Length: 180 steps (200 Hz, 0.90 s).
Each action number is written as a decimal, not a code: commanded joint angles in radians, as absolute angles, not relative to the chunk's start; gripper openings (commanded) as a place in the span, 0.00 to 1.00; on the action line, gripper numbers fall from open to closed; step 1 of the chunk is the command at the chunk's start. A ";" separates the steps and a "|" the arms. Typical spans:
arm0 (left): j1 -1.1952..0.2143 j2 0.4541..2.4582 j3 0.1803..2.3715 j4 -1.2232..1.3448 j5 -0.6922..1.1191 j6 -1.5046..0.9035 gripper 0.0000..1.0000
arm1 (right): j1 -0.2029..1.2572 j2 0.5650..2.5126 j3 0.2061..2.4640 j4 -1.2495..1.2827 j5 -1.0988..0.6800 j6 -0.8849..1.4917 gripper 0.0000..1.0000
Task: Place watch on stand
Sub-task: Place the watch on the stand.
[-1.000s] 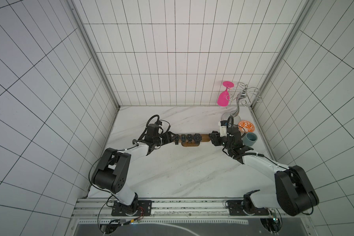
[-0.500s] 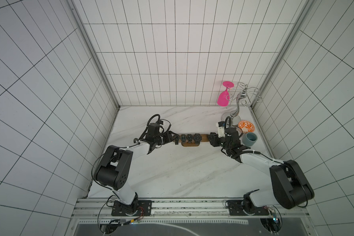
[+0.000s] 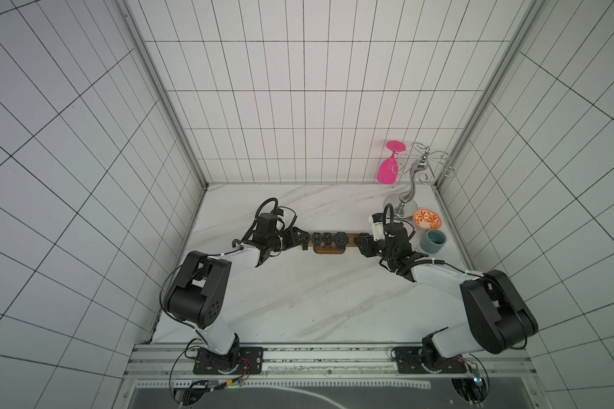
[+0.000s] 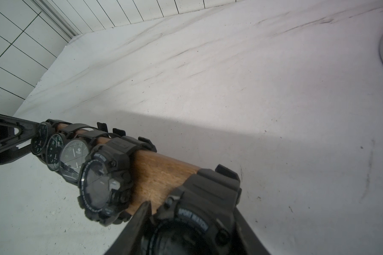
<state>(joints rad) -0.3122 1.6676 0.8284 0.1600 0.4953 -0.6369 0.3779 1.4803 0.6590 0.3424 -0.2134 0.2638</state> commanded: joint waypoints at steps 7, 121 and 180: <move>-0.307 1.680 0.854 0.181 0.505 -0.643 0.55 | 0.399 1.491 0.697 0.349 -0.182 0.244 0.42; -0.307 1.676 0.850 0.180 0.502 -0.642 0.54 | 0.402 1.495 0.719 0.312 -0.147 0.256 0.61; -0.307 1.678 0.848 0.181 0.503 -0.641 0.54 | 0.405 1.476 0.745 0.268 -0.123 0.249 0.72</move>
